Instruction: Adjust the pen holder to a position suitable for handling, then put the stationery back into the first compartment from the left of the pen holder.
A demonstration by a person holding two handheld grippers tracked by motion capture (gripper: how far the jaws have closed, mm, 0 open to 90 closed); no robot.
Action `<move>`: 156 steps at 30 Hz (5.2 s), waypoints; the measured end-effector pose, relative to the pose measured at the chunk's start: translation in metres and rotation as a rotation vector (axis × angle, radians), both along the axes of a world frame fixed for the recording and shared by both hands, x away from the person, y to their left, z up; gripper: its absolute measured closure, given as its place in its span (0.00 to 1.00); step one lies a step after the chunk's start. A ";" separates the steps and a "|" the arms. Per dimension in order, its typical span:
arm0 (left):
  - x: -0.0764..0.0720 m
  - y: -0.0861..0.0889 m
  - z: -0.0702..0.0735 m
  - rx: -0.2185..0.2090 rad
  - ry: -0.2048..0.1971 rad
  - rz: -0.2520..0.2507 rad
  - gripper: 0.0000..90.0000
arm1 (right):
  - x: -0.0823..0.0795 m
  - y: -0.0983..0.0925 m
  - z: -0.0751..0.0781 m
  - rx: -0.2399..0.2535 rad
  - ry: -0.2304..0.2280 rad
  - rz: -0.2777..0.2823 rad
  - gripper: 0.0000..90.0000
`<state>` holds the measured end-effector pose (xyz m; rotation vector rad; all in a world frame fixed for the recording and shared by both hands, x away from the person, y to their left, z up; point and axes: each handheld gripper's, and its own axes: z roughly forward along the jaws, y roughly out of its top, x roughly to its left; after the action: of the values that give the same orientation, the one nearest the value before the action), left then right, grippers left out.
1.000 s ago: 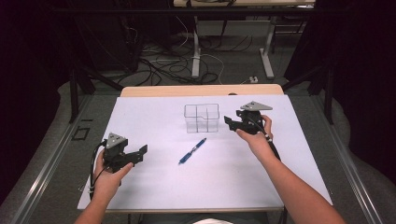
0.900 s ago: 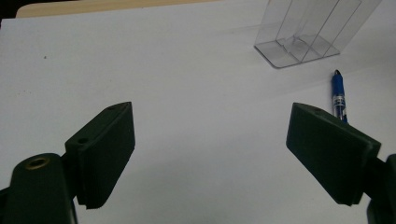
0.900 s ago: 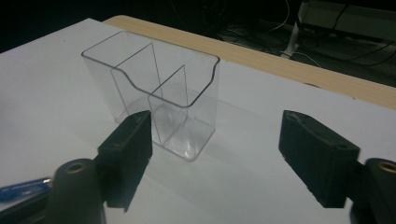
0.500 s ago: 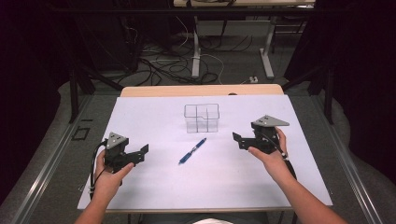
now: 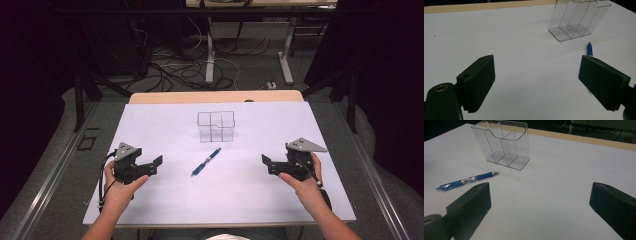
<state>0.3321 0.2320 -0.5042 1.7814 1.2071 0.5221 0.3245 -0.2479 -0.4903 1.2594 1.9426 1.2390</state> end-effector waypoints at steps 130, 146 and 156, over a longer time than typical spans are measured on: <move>0.115 -0.177 -0.004 0.270 0.417 -0.329 0.67 | 0.007 -0.023 -0.032 0.012 0.110 0.013 0.08; 0.117 -0.187 -0.020 0.319 0.471 -0.355 0.73 | 0.008 -0.023 -0.033 0.002 0.111 0.018 0.08; 0.118 -0.191 -0.026 0.333 0.503 -0.366 0.77 | 0.008 -0.023 -0.033 0.002 0.118 0.025 0.08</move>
<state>0.4501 0.0408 -0.5301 2.4547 1.1187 0.0556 0.3324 -0.2708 -0.5233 1.3404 2.0462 1.2035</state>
